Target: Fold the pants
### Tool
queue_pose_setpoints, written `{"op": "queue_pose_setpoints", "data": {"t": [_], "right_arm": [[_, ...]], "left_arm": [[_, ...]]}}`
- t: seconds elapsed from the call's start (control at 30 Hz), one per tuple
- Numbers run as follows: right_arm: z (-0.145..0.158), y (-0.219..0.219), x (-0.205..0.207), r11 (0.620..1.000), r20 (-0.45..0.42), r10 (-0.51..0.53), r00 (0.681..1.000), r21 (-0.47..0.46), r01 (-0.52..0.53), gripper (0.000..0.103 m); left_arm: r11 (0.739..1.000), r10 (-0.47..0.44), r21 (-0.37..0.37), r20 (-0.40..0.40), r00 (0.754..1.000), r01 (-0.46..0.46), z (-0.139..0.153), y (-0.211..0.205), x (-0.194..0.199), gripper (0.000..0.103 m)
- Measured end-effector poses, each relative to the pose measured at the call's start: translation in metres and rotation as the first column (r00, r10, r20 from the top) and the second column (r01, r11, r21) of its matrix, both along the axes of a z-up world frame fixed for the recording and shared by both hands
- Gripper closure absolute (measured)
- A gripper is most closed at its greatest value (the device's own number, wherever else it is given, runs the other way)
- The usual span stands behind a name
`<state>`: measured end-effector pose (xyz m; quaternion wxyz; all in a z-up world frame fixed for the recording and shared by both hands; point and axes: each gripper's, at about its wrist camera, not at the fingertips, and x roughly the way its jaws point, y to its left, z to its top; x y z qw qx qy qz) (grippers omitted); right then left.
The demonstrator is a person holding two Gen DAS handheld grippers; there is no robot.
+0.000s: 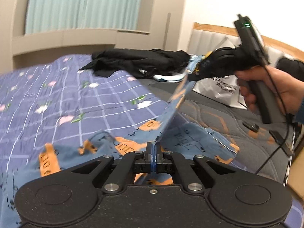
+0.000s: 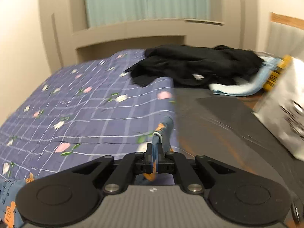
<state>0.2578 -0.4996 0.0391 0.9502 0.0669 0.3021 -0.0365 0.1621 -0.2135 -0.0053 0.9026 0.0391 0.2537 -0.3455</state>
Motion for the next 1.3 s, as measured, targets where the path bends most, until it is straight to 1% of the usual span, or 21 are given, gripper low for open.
{"op": "queue_pose_setpoints", "data": {"t": [0.13, 0.2, 0.27, 0.37, 0.43, 0.6, 0.7, 0.73, 0.77, 0.8, 0.83, 1.0, 1.03, 1.07, 1.1, 1.23, 1.3], "right_arm": [[-0.009, -0.039, -0.053, 0.991, 0.028, -0.101, 0.994, 0.088, 0.099, 0.101], [-0.025, -0.052, -0.077, 0.983, 0.015, -0.141, 0.990, 0.119, 0.138, 0.101], [-0.045, -0.059, -0.093, 0.974, -0.011, -0.171, 0.985, 0.146, 0.171, 0.101], [-0.075, -0.069, -0.110, 0.954, -0.059, -0.208, 0.976, 0.207, 0.215, 0.101], [-0.092, -0.073, -0.121, 0.937, -0.075, -0.231, 0.970, 0.252, 0.243, 0.101], [-0.117, -0.074, -0.136, 0.913, -0.092, -0.246, 0.965, 0.311, 0.263, 0.100], [-0.122, -0.078, -0.136, 0.900, -0.096, -0.261, 0.961, 0.336, 0.278, 0.092], [-0.123, -0.079, -0.136, 0.899, -0.097, -0.263, 0.960, 0.337, 0.281, 0.085], [-0.124, -0.080, -0.136, 0.896, -0.096, -0.267, 0.959, 0.342, 0.284, 0.081], [-0.125, -0.082, -0.135, 0.890, -0.096, -0.273, 0.957, 0.352, 0.289, 0.074], [-0.126, -0.084, -0.135, 0.884, -0.094, -0.277, 0.956, 0.365, 0.292, 0.072], [-0.129, -0.096, -0.130, 0.856, -0.092, -0.314, 0.945, 0.404, 0.323, 0.073], [-0.129, -0.098, -0.128, 0.854, -0.094, -0.321, 0.942, 0.401, 0.331, 0.083], [-0.128, -0.098, -0.127, 0.857, -0.093, -0.327, 0.940, 0.391, 0.337, 0.090], [-0.127, -0.099, -0.126, 0.863, -0.089, -0.327, 0.941, 0.379, 0.335, 0.093], [-0.116, -0.097, -0.139, 0.865, -0.038, -0.352, 0.935, 0.367, 0.341, 0.095], [-0.114, -0.097, -0.148, 0.865, -0.026, -0.365, 0.930, 0.359, 0.350, 0.095]], "left_arm": [[0.994, -0.076, 0.081, 0.065, 0.995, 0.071, -0.007, -0.015, -0.019, 0.103], [0.987, -0.106, 0.127, 0.073, 0.992, 0.096, -0.014, -0.021, -0.025, 0.103], [0.979, -0.129, 0.164, 0.059, 0.990, 0.117, -0.024, -0.024, -0.027, 0.103], [0.967, -0.159, 0.208, 0.050, 0.986, 0.145, -0.034, -0.024, -0.028, 0.103], [0.961, -0.175, 0.227, 0.047, 0.983, 0.160, -0.039, -0.024, -0.031, 0.103], [0.953, -0.187, 0.250, 0.037, 0.982, 0.172, -0.043, -0.026, -0.029, 0.103], [0.953, -0.184, 0.250, 0.031, 0.982, 0.171, -0.043, -0.027, -0.028, 0.103], [0.953, -0.184, 0.251, 0.030, 0.983, 0.170, -0.043, -0.027, -0.029, 0.103], [0.953, -0.183, 0.252, 0.029, 0.983, 0.170, -0.043, -0.028, -0.029, 0.103], [0.953, -0.182, 0.253, 0.027, 0.983, 0.170, -0.043, -0.028, -0.029, 0.103], [0.952, -0.182, 0.254, 0.027, 0.983, 0.169, -0.043, -0.028, -0.029, 0.103], [0.952, -0.179, 0.258, 0.035, 0.983, 0.164, -0.042, -0.029, -0.030, 0.103], [0.953, -0.176, 0.257, 0.040, 0.984, 0.160, -0.041, -0.029, -0.030, 0.103], [0.955, -0.173, 0.253, 0.044, 0.984, 0.156, -0.040, -0.030, -0.030, 0.103], [0.956, -0.171, 0.251, 0.048, 0.984, 0.154, -0.040, -0.030, -0.030, 0.103], [0.957, -0.173, 0.247, 0.057, 0.983, 0.154, -0.038, -0.031, -0.032, 0.103], [0.954, -0.181, 0.250, 0.051, 0.982, 0.163, -0.040, -0.032, -0.032, 0.103]]}}
